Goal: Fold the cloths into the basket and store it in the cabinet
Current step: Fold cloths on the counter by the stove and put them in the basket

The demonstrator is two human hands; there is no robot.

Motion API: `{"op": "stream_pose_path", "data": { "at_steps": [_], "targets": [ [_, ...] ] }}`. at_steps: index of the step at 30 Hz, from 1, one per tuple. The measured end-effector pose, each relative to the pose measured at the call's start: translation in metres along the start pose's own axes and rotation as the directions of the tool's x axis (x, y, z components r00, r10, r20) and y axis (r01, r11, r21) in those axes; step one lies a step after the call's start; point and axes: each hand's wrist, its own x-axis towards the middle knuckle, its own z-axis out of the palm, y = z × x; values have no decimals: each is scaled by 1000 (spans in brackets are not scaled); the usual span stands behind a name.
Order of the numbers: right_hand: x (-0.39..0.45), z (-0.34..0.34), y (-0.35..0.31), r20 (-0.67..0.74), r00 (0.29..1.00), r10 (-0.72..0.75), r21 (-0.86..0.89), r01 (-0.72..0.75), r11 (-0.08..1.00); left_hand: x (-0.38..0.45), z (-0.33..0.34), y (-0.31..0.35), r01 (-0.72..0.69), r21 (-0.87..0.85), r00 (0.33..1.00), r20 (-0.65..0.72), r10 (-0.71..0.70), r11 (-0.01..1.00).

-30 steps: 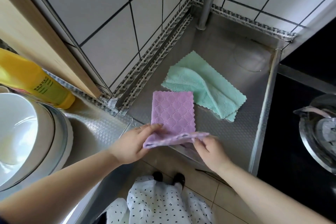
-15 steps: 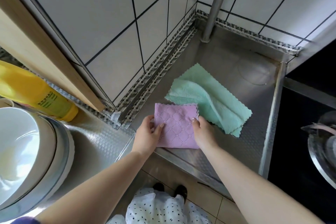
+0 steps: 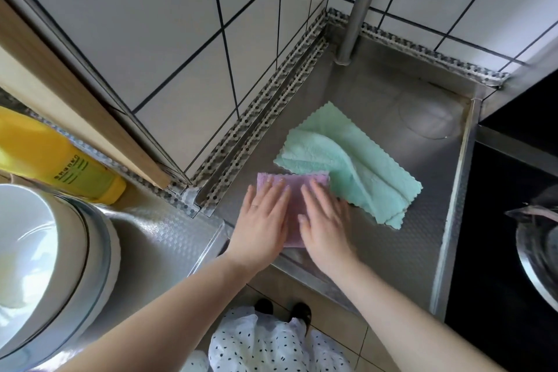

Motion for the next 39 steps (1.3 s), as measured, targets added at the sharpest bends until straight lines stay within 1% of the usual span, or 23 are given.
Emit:
{"op": "stream_pose_path", "data": {
  "at_steps": [1, 2, 4, 7, 10, 12, 14, 15, 17, 18, 19, 20, 21, 23, 25, 28, 31, 33, 35, 37, 39],
  "targets": [
    [2, 6, -3, 77, 997, -18, -73, 23, 997, 3, 5, 1, -17, 28, 998, 68, 15, 999],
    [5, 11, -4, 142, 990, -3, -130, 22, 991, 5, 10, 0, -20, 55, 991, 132, 13, 998],
    [9, 17, -1, 253, 966, 59, -210, -5, 978, 6, 15, -4, 5, 91, 979, 200, -23, 996],
    [5, 20, 16, 330, 939, 95, -281, 2, 960, 5, 16, -9, -18, 113, 980, 198, -4, 993],
    [-1, 16, 28, 368, 923, 111, -310, 9, 951, 4, 13, -15, -34, 155, 981, 196, 3, 987],
    [0, 11, 29, 382, 916, 126, -329, 8, 944, 4, 13, -17, -22, 150, 974, 226, -13, 988],
    [3, 5, 23, 380, 915, 135, -260, -35, 965, 7, 12, -16, 2, 145, 971, 237, -37, 989],
    [3, 2, 21, 339, 928, 157, -187, -97, 978, 8, 9, -15, 36, 134, 973, 222, -66, 990],
    [-1, -6, 18, 153, 962, 227, 8, -231, 973, 7, 3, -19, 138, 116, 970, 185, -158, 984],
    [-3, -11, 20, 75, 962, 263, 77, -269, 960, 4, -1, -22, 172, 127, 966, 172, -192, 977],
    [-6, -15, 22, 55, 956, 289, 109, -294, 950, -1, -5, -25, 190, 143, 962, 172, -214, 971],
    [-7, -17, 24, 90, 949, 303, 123, -312, 942, -5, -8, -27, 197, 152, 957, 186, -223, 969],
    [-8, -18, 24, 155, 938, 311, 145, -333, 932, -8, -9, -28, 202, 143, 949, 216, -230, 969],
    [-6, -17, 22, 233, 915, 330, 238, -383, 893, -11, -10, -24, 217, 71, 938, 261, -228, 974],
    [-1, -15, 21, 271, 884, 382, 360, -461, 811, -9, -10, -19, 258, -46, 943, 229, -241, 965],
    [2, -17, 19, 396, 808, 437, 480, -587, 652, 0, -16, -13, 336, -196, 931, 217, -293, 921],
    [0, -17, 8, 462, 771, 438, 519, -635, 571, 4, -25, -13, 345, -239, 935, 167, -312, 907],
    [-4, -10, -6, 501, 754, 425, 549, -656, 518, 0, -34, -19, 302, -173, 952, 99, -289, 937],
    [-5, -2, -19, 534, 749, 393, 560, -661, 500, -2, -38, -29, 249, -49, 966, 79, -245, 967],
    [-5, 5, -32, 557, 753, 351, 564, -653, 506, -9, -43, -37, 204, 118, 969, 118, -218, 972],
    [-5, 10, -42, 573, 754, 321, 567, -647, 510, -15, -43, -41, 147, 273, 966, 166, -197, 951]
  ]
}}
